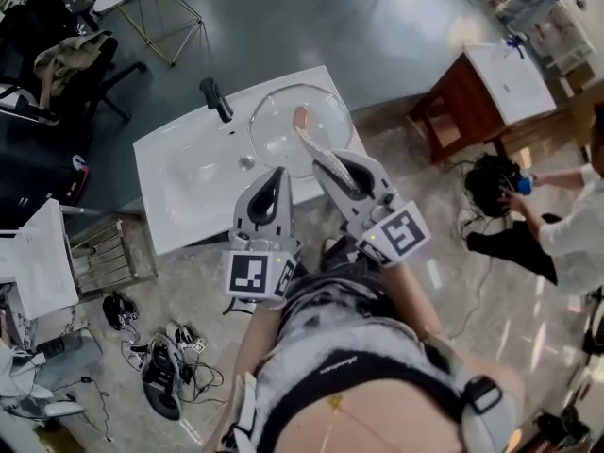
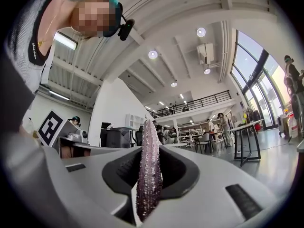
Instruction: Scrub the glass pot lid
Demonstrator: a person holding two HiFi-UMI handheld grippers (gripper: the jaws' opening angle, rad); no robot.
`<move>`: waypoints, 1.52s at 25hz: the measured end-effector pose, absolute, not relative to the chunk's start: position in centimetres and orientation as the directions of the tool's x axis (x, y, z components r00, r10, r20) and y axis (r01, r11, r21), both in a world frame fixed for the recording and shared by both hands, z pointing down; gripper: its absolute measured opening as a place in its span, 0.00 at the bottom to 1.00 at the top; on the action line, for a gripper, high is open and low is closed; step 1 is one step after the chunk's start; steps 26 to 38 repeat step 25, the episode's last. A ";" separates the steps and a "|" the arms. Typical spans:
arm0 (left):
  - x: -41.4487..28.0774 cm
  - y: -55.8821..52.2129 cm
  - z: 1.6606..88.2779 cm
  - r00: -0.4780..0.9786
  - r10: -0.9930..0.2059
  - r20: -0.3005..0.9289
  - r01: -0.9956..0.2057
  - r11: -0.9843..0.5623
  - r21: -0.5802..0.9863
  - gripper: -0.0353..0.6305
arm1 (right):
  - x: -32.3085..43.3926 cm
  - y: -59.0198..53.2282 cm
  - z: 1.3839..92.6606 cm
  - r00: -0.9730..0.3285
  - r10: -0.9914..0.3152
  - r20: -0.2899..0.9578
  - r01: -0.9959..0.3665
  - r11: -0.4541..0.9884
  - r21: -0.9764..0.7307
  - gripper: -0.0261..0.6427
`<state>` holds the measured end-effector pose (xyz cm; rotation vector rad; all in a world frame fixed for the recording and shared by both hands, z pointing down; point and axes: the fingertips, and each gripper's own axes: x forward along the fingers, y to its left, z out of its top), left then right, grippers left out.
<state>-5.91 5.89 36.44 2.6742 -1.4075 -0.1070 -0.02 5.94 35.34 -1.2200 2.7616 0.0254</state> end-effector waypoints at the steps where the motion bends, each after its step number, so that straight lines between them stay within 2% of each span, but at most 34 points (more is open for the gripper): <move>1: -5.7 5.9 36.5 0.559 -0.829 -0.006 -0.821 -0.555 0.135 0.06 | 0.0 6.0 35.5 -0.673 -0.731 -0.109 -0.732 0.680 -0.041 0.16; 5: -5.0 6.1 36.6 0.537 -0.844 -0.003 -0.836 -0.533 0.127 0.06 | 0.3 6.3 36.0 -0.692 -0.717 -0.080 -0.715 0.696 -0.059 0.16; 38: -3.5 6.9 36.5 0.506 -0.863 -0.001 -0.855 -0.502 0.129 0.06 | 1.2 7.1 36.0 -0.731 -0.678 -0.075 -0.677 0.735 -0.045 0.16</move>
